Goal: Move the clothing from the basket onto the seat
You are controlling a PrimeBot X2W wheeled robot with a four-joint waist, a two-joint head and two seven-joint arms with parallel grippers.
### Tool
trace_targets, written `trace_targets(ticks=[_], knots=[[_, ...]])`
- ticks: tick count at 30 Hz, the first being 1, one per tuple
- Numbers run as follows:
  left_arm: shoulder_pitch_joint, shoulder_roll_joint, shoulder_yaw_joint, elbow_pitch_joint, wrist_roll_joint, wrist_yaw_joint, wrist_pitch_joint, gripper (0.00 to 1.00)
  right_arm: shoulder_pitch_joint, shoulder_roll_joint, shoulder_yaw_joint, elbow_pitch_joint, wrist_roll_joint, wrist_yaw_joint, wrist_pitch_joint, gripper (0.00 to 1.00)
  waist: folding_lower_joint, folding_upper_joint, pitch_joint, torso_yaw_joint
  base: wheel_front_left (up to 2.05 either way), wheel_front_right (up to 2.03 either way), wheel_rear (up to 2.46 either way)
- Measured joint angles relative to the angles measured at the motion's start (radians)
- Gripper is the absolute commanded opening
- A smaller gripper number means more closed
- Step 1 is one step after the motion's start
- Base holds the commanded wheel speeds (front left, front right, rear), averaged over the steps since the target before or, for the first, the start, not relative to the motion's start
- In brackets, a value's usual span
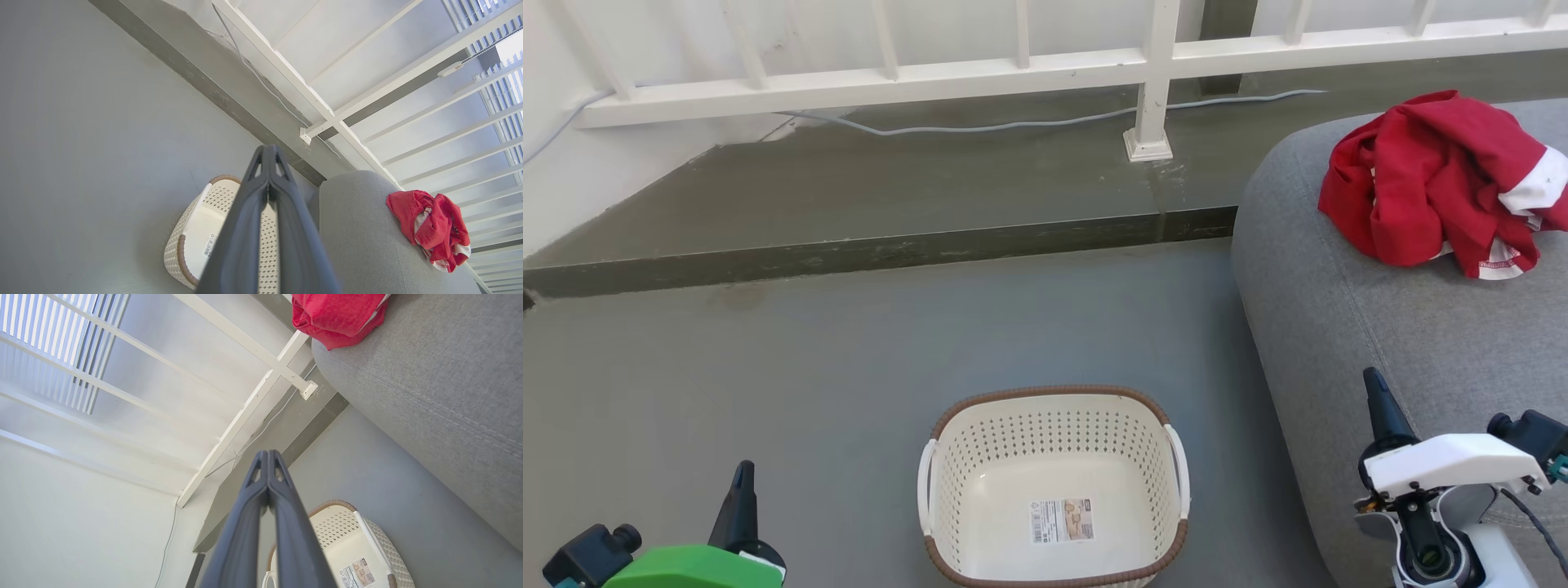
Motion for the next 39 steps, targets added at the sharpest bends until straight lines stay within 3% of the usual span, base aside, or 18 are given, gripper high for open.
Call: trace_targets(ticks=[39], knots=[[-0.12,-0.032,0.077,0.109,-0.466,-0.099,0.114,0.0,-0.03,0.004,-0.121,-0.013,0.507,0.056,0.131,0.0,0.0,0.0,0.01,0.008,0.0,0.0,0.0]])
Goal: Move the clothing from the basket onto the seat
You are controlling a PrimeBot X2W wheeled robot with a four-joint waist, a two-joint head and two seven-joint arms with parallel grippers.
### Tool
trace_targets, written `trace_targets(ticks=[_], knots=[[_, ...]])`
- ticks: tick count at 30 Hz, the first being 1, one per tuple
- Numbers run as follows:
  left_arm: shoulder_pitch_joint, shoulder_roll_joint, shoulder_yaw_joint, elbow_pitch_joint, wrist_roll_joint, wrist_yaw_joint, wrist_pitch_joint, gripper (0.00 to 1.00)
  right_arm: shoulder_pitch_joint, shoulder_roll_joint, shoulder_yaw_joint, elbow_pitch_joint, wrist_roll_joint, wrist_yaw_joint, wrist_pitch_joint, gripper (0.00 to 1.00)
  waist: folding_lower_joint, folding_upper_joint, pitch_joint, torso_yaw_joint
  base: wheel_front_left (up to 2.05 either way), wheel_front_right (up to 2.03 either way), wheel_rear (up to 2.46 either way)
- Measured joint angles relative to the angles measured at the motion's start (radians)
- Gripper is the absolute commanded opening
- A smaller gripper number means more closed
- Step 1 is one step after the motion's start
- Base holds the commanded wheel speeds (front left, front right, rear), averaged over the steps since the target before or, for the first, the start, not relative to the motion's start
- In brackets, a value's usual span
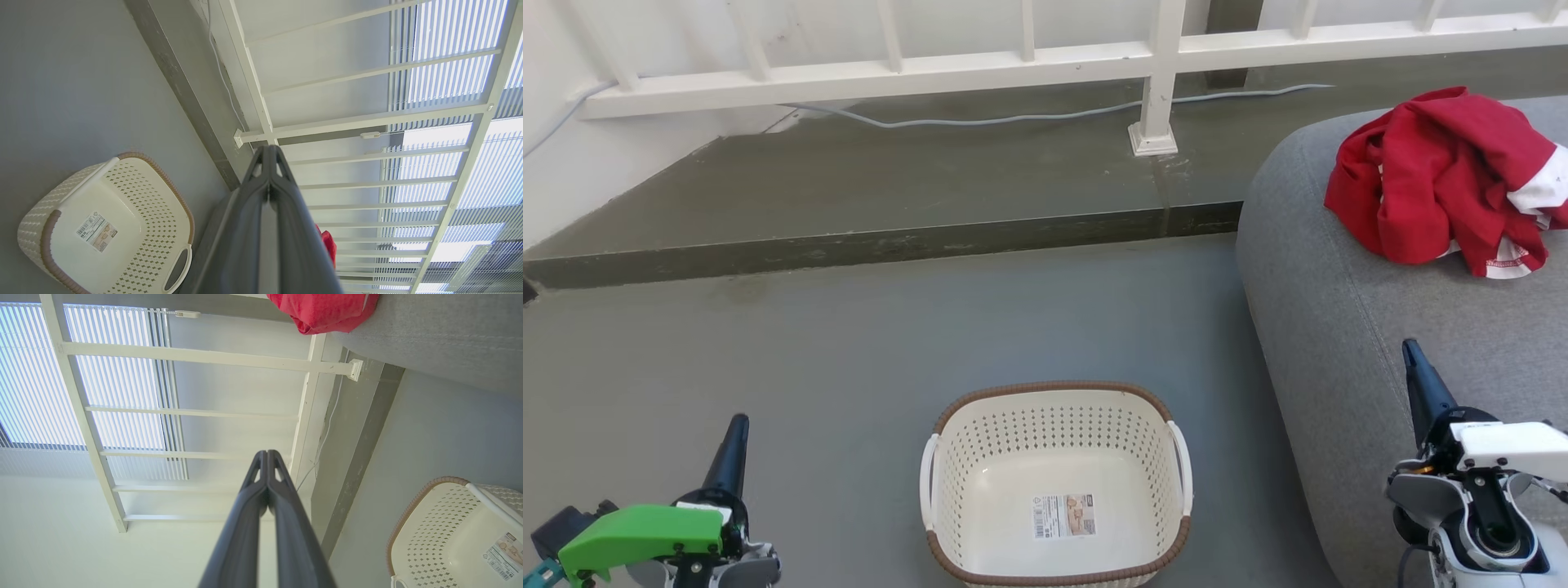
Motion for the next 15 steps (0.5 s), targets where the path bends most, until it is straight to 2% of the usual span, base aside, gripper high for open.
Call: trace_targets(ticks=[11,15], knots=[[-0.036,-0.016,0.025,0.031,-0.13,-0.029,0.031,0.0,-0.012,0.001,-0.033,-0.004,0.144,0.017,0.035,0.0,0.0,0.0,0.003,0.002,0.0,0.0,0.0],[-0.045,-0.016,0.026,0.032,-0.131,-0.031,0.031,0.0,-0.012,0.001,-0.035,-0.005,0.148,0.018,0.036,0.0,0.0,0.0,0.003,0.002,0.0,0.0,0.0]])
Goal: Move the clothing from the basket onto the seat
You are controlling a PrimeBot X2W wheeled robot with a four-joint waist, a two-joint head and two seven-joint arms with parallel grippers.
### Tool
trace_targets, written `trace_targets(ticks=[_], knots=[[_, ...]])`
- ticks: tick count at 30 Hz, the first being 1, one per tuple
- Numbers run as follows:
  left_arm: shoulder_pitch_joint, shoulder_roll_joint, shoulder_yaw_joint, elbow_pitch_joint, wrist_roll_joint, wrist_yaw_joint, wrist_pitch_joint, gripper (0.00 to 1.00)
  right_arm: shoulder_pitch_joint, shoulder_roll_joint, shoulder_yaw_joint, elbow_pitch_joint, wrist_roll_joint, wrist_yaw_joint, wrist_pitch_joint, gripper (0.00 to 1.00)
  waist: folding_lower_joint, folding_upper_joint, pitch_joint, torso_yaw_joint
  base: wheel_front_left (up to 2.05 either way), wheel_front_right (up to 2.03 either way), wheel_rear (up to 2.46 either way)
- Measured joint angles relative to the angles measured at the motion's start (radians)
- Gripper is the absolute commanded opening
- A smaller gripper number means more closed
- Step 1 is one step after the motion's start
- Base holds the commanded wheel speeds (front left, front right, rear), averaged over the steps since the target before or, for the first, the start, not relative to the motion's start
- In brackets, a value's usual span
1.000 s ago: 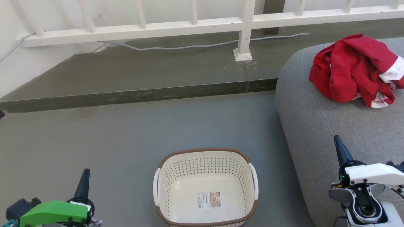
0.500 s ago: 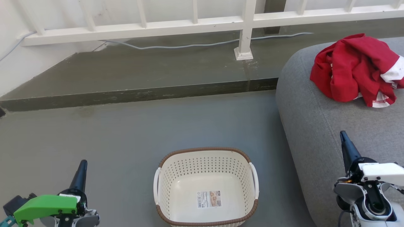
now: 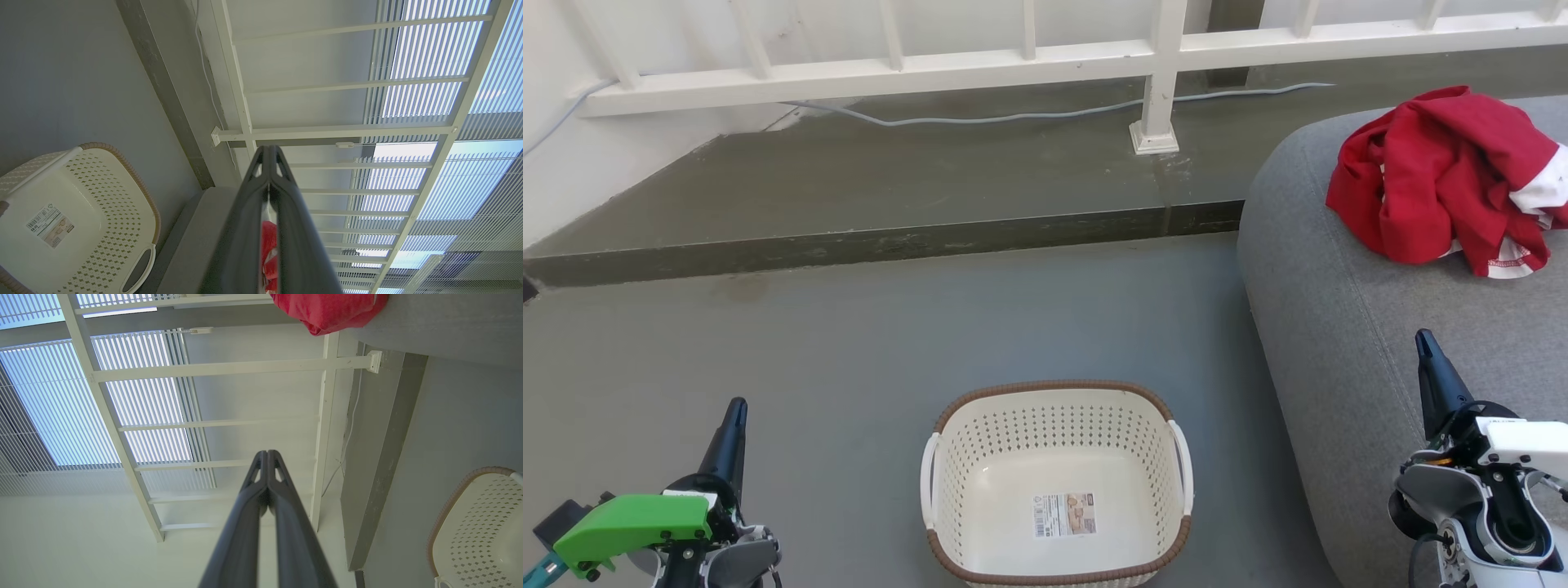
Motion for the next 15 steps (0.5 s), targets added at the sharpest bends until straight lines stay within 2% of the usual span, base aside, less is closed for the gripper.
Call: trace_targets(ticks=[15], knots=[[0.0,0.0,0.001,0.009,0.0,0.0,0.003,0.0,0.0,0.0,0.0,-0.001,0.0,0.0,0.0,0.0,0.0,0.0,0.0,0.0,0.0,0.0,0.0]])
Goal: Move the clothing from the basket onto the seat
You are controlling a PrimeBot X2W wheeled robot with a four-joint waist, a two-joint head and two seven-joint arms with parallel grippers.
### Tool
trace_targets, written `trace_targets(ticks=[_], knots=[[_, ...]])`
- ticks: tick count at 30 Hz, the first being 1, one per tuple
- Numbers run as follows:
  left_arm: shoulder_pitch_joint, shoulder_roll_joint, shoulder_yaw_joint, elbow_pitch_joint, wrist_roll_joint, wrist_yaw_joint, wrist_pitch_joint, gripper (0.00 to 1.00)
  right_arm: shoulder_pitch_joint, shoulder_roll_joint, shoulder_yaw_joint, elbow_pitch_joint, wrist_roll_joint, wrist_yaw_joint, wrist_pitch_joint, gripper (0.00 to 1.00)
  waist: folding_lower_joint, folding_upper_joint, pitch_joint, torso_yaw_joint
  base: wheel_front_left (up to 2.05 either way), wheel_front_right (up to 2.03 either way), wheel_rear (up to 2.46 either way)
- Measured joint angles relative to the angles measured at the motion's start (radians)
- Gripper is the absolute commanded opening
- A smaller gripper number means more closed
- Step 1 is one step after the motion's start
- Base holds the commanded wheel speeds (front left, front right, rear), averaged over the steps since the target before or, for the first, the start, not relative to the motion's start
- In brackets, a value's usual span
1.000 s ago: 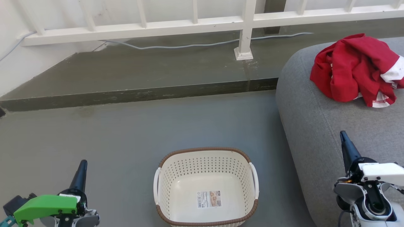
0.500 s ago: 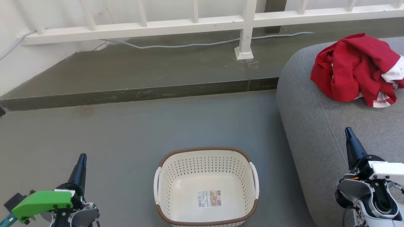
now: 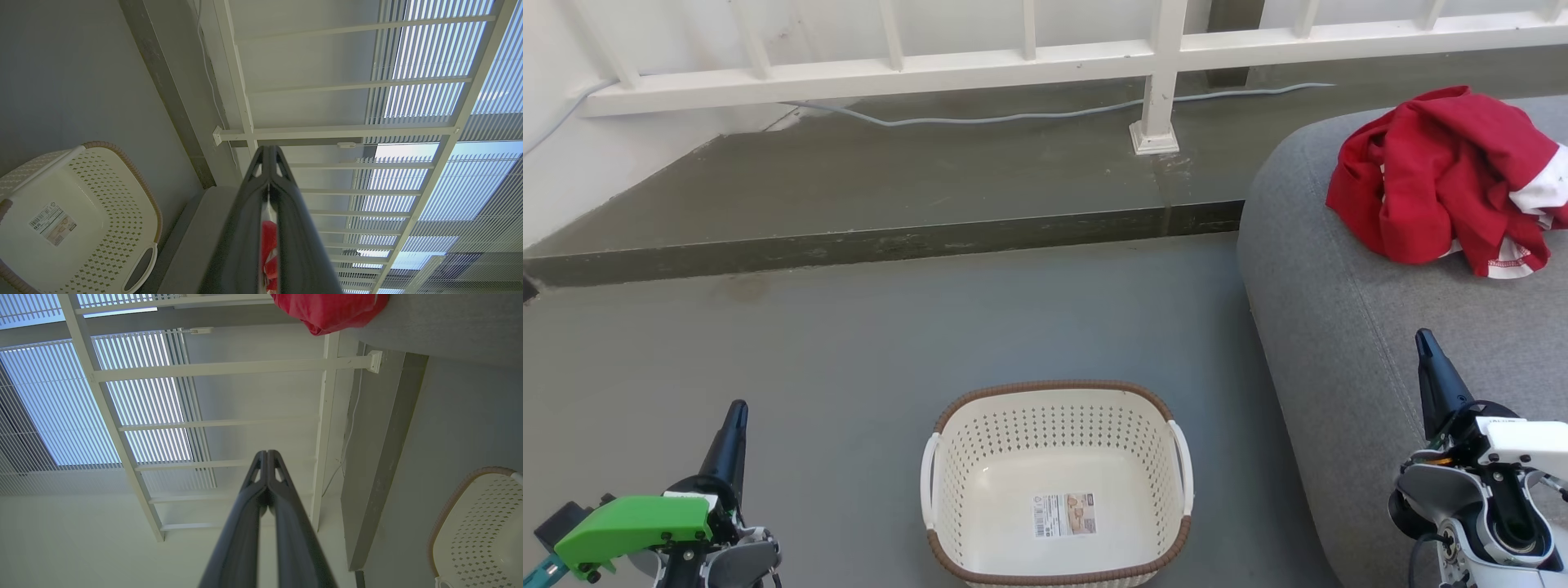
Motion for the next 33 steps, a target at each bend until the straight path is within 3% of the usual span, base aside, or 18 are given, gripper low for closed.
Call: trace_targets(ticks=[33], knots=[[-0.002,-0.001,0.002,0.015,0.0,-0.008,0.0,0.0,0.0,0.0,0.0,-0.002,0.0,0.0,0.0,0.0,0.0001,0.0,0.0,0.0,0.0,0.0,0.0]])
